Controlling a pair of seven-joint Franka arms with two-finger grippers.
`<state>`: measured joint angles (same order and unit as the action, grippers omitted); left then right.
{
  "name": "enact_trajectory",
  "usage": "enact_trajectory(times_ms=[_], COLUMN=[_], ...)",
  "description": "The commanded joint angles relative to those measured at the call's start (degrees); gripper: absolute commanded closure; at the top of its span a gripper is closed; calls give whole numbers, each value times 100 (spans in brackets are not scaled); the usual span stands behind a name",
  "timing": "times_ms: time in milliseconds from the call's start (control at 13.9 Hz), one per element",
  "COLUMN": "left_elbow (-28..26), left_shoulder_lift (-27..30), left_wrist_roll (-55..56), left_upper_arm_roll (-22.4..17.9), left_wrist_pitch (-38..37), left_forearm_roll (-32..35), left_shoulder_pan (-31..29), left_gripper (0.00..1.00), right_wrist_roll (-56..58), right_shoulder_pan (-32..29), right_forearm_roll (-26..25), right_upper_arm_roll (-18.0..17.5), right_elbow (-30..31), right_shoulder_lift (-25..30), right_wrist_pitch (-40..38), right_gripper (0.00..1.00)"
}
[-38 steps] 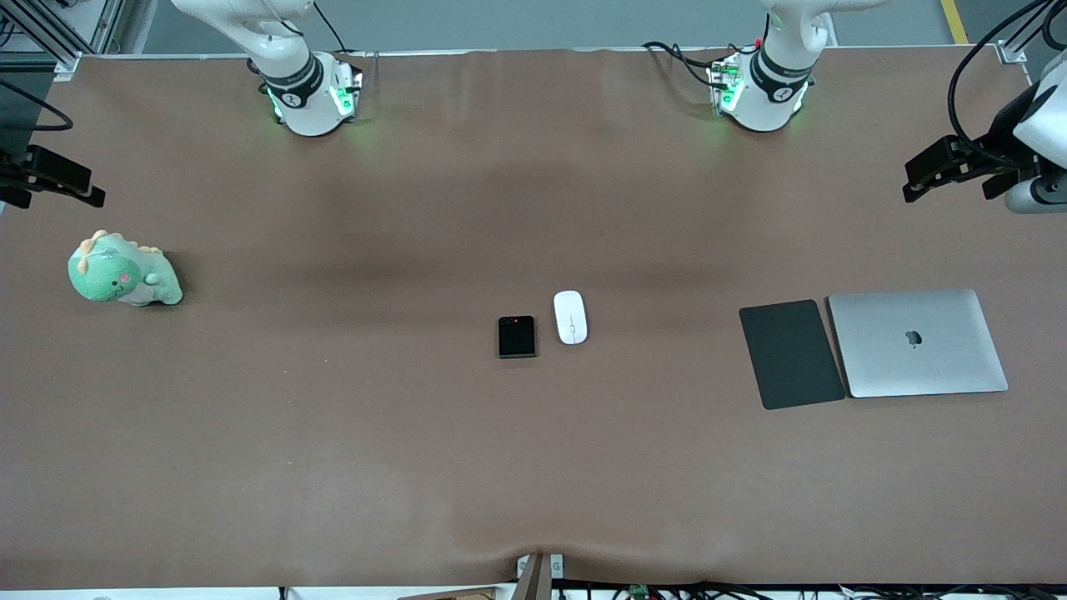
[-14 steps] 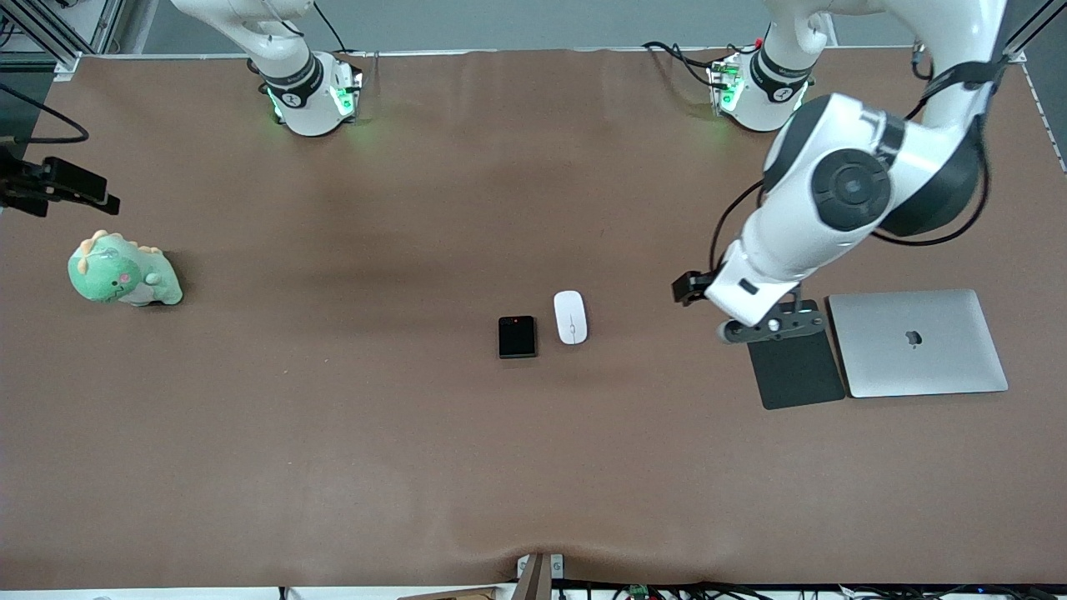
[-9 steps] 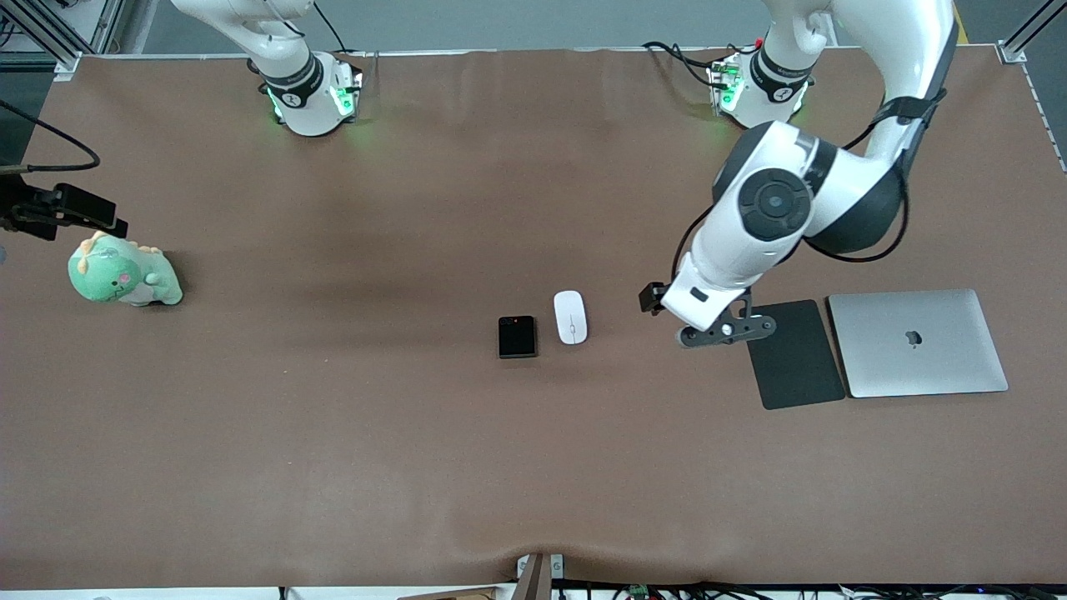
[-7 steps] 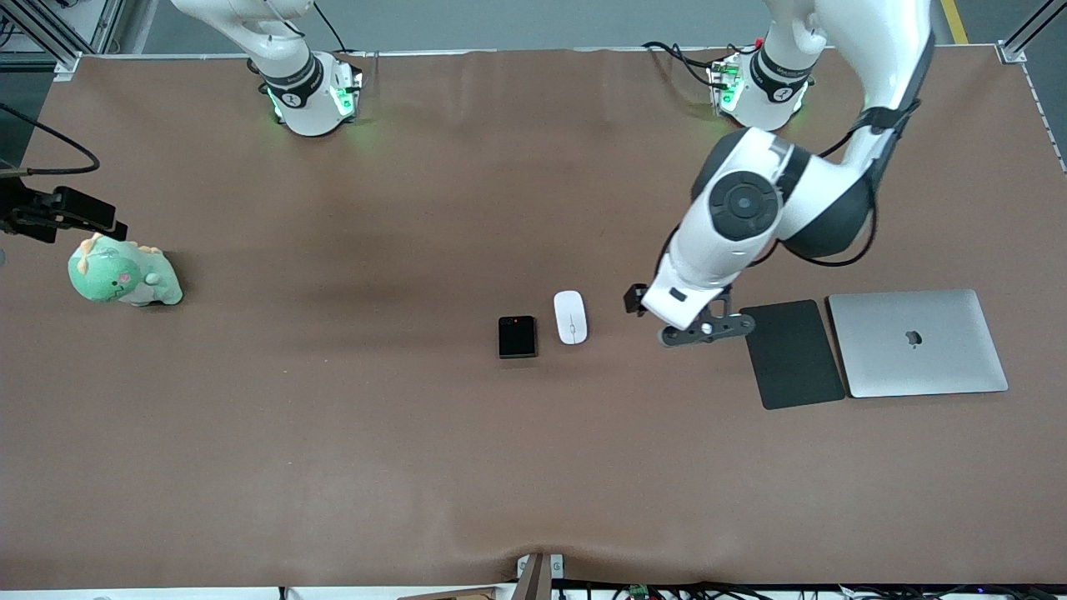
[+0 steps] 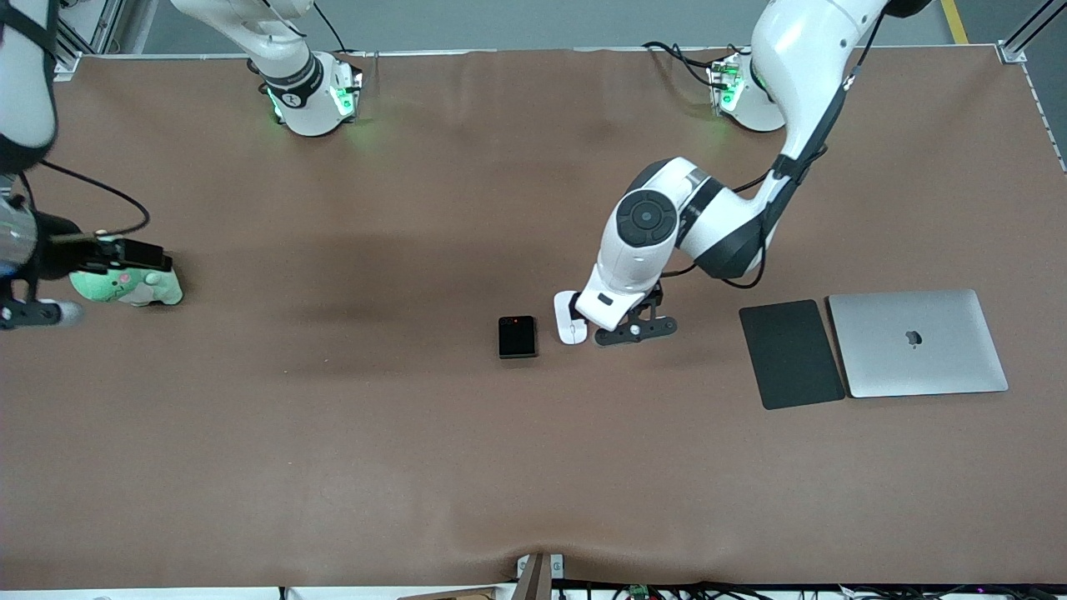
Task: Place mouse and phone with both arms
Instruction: 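Reach the left gripper to the white mouse while the right gripper reaches the phone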
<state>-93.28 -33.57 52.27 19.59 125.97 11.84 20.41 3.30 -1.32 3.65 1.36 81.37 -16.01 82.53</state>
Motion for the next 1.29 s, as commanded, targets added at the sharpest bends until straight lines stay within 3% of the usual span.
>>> enact_trajectory(times_ms=[0, 430, 789, 1075, 1219], left_elbow=[301, 416, 512, 521, 530], left_shoulder_lift=[-438, -948, -1265, -1336, -1362], left_wrist_roll=[396, 485, 652, 679, 670], left_upper_arm_roll=[-51, -60, -78, -472, -535], left_wrist_pitch=[217, 587, 815, 824, 833], left_forearm_roll=[126, 126, 126, 135, 135], left_shoulder_pan=[331, 473, 561, 929, 956], left_gripper=[0, 0, 0, 4, 6], right_wrist_roll=[-49, -57, -435, -444, -444], right_shoulder_pan=[26, -299, -203, -45, -27], right_forearm_roll=[258, 1119, 1208, 1269, 1541], right_upper_arm_roll=[13, 39, 31, 22, 22], right_elbow=[-34, -25, -16, -16, 19], right_shoulder_lift=[-192, -719, -825, -1088, -1185], right_wrist_pitch=[97, 114, 316, 711, 747], right_gripper=[0, 0, 0, 0, 0])
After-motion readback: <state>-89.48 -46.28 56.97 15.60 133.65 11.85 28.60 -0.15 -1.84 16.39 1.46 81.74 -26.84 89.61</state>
